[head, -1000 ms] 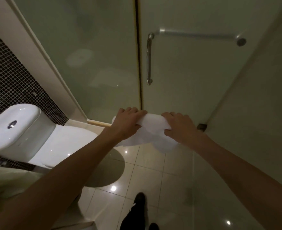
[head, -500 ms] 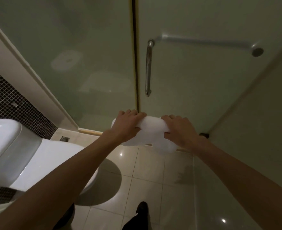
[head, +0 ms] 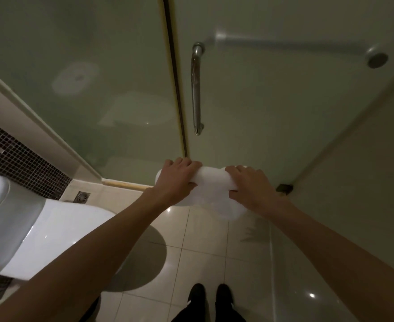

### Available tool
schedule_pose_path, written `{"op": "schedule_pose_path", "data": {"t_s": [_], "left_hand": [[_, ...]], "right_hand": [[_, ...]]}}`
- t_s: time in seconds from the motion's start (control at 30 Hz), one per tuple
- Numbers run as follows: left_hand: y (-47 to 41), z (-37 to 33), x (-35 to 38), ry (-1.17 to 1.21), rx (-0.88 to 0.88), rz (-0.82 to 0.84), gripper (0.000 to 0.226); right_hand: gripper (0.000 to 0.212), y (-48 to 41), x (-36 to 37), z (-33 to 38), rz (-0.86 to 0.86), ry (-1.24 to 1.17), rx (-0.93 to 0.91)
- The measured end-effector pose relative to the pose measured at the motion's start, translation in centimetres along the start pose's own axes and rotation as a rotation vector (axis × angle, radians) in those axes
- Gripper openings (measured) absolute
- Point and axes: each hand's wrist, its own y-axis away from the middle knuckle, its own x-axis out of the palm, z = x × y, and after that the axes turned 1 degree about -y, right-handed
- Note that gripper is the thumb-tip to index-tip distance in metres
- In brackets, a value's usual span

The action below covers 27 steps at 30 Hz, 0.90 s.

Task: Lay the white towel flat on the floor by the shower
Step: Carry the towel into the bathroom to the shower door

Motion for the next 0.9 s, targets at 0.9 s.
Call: {"op": "schedule_pose_path", "data": {"t_s": [0.9], "left_hand": [[-9.5,5.1,32.5,-0.003,0.072,0.082,0.045]], "right_hand": [[0.050,-11.3,30.4,-10.7,0.018,0.003,-0.065]]}}
